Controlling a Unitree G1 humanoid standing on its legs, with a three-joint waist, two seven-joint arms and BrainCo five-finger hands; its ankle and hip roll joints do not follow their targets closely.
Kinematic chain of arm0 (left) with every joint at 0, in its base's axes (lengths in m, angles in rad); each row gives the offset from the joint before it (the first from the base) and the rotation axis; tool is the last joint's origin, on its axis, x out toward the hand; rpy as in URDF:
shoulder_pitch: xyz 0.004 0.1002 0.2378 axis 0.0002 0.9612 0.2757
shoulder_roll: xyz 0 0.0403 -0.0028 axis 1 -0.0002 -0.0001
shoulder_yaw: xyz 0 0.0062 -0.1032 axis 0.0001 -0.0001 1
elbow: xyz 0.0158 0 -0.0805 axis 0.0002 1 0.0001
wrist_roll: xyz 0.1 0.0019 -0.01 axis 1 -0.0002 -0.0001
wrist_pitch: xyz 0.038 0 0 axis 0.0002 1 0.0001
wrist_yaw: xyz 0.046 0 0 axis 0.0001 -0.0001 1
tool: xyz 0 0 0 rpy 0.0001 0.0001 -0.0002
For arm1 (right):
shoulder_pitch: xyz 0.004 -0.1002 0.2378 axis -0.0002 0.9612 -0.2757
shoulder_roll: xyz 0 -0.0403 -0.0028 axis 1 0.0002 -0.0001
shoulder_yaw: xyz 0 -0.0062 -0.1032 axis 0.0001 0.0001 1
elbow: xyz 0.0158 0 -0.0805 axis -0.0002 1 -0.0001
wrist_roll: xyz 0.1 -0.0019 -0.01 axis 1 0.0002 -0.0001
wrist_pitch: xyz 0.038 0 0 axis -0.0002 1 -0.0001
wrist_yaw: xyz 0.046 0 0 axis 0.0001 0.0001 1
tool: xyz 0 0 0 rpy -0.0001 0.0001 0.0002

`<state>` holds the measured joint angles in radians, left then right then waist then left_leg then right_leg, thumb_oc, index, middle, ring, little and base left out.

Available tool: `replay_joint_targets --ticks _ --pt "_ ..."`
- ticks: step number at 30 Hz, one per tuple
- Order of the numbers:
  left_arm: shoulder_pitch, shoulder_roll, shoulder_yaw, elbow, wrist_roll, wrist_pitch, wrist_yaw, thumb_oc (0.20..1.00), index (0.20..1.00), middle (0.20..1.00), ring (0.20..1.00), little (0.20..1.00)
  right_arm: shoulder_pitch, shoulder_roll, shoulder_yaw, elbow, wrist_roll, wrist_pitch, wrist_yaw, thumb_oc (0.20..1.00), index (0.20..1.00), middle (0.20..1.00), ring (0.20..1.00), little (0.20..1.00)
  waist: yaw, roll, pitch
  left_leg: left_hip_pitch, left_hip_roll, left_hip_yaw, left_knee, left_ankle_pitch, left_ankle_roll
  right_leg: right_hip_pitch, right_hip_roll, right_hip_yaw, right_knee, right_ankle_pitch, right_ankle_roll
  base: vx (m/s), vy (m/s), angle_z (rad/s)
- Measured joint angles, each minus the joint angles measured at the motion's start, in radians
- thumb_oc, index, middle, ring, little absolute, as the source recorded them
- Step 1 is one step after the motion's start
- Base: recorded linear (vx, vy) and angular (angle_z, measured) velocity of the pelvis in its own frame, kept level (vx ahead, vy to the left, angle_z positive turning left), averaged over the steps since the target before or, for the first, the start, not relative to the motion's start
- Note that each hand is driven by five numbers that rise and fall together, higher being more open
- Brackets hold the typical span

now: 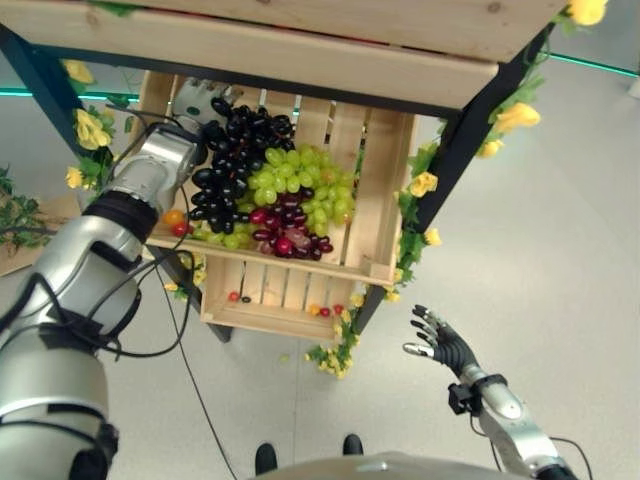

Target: Pick up the fruits from the basket on one side to the basket on the other side

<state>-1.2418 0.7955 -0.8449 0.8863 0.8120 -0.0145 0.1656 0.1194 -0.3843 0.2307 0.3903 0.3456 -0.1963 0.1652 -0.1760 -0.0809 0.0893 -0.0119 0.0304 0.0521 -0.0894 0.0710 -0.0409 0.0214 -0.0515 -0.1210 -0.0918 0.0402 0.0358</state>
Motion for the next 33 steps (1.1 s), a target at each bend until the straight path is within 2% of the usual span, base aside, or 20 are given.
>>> replay_joint_targets --ticks 10,17,20,21,23,24,26,27,28,31,33 --pt "0.002 0.031 0.005 -0.010 -0.014 0.000 0.000 1.000 1.000 1.000 1.000 1.000 0.000 -0.006 0.000 0.000 0.000 -0.001 0.002 1.000 1.000 1.000 1.000 1.000 0.010 0.000 0.001 0.001 0.001 0.000 0.000 0.000 0.000 0.001 0.001 -0.001 0.000 0.000 0.000 0.00 0.000 0.00" --pt "0.012 0.110 0.097 -0.145 -0.051 0.001 0.005 1.000 1.000 1.000 1.000 1.000 0.002 -0.008 -0.002 0.000 0.000 -0.001 0.002 1.000 1.000 1.000 1.000 1.000 0.028 -0.002 0.007 0.006 0.002 -0.004 -0.004 0.000 0.000 0.010 0.002 -0.006 0.000 0.000 0.000 0.00 -0.003 0.01" --pt "0.076 0.165 0.181 -0.272 -0.052 0.001 0.014 1.000 1.000 1.000 1.000 1.000 0.001 -0.008 -0.010 0.000 0.000 -0.001 0.004 1.000 1.000 1.000 1.000 1.000 0.037 -0.004 0.011 0.007 0.002 -0.012 -0.004 0.000 -0.001 0.014 0.002 -0.017 0.000 0.000 0.000 0.00 -0.020 0.07" --pt "0.136 0.188 0.250 -0.353 -0.053 0.002 0.022 1.000 1.000 1.000 1.000 1.000 0.007 -0.008 -0.021 0.000 0.000 -0.001 0.005 1.000 1.000 1.000 1.000 1.000 0.035 -0.005 0.012 0.007 0.002 -0.014 -0.004 0.000 -0.001 0.014 0.002 -0.027 0.000 0.000 0.000 -0.01 -0.011 0.07" --pt "0.194 0.202 0.303 -0.412 -0.052 0.001 0.028 1.000 1.000 1.000 1.000 1.000 0.016 -0.008 -0.036 0.001 0.000 0.000 0.005 1.000 1.000 1.000 1.000 1.000 0.058 -0.006 0.014 0.007 0.002 -0.023 -0.004 0.000 -0.001 0.018 0.002 -0.030 0.000 -0.001 0.000 -0.01 -0.019 0.08" --pt "0.277 0.207 0.400 -0.475 -0.052 0.000 0.037 1.000 1.000 1.000 1.000 1.000 0.018 -0.005 -0.039 0.000 0.000 -0.001 0.005 1.000 1.000 1.000 1.000 1.000 0.058 -0.007 0.017 0.010 0.002 -0.026 -0.004 0.000 -0.001 0.020 0.002 -0.032 0.000 -0.002 -0.001 -0.01 -0.015 0.10" --pt "0.334 0.208 0.442 -0.507 -0.052 0.003 0.044 1.000 1.000 1.000 1.000 1.000 0.027 -0.005 -0.040 0.001 0.000 0.000 0.006 1.000 1.000 1.000 1.000 1.000 0.066 -0.011 0.022 0.010 0.002 -0.030 -0.004 0.000 -0.001 0.025 0.002 -0.039 -0.001 -0.003 -0.001 -0.01 -0.006 0.10" --pt "0.388 0.216 0.485 -0.540 -0.051 0.003 0.047 1.000 1.000 1.000 1.000 1.000 0.026 -0.003 -0.043 0.000 -0.001 0.001 0.008 1.000 1.000 1.000 1.000 1.000 0.083 -0.012 0.024 0.010 0.001 -0.033 -0.004 0.000 -0.001 0.026 0.002 -0.043 0.000 -0.004 -0.001 0.00 0.000 0.00" --pt "0.544 0.215 0.616 -0.627 -0.048 -0.010 0.061 1.000 1.000 1.000 1.000 1.000 0.028 0.013 -0.065 -0.001 -0.001 0.001 0.008 1.000 1.000 1.000 1.000 1.000 0.083 -0.012 0.024 0.012 0.000 -0.032 -0.004 -0.001 -0.002 0.028 0.000 -0.044 0.000 -0.005 -0.001 0.00 0.000 0.00" --pt "0.702 0.212 0.707 -0.728 -0.049 -0.038 0.068 1.000 1.000 1.000 1.000 1.000 0.040 0.018 -0.083 -0.001 -0.001 0.001 0.007 1.000 1.000 1.000 1.000 1.000 0.086 -0.018 0.028 0.011 0.001 -0.036 -0.003 -0.001 -0.002 0.028 0.001 -0.048 0.000 -0.006 -0.001 -0.01 0.000 0.01" --pt "0.866 0.170 0.830 -0.827 -0.051 -0.066 0.078 1.000 1.000 1.000 1.000 1.000 0.042 0.030 -0.110 -0.003 -0.001 0.002 0.007 1.000 1.000 1.000 1.000 1.000 0.100 -0.018 0.030 0.013 0.000 -0.037 -0.003 -0.001 -0.002 0.029 0.000 -0.050 -0.001 -0.006 -0.001 0.00 0.000 0.00"
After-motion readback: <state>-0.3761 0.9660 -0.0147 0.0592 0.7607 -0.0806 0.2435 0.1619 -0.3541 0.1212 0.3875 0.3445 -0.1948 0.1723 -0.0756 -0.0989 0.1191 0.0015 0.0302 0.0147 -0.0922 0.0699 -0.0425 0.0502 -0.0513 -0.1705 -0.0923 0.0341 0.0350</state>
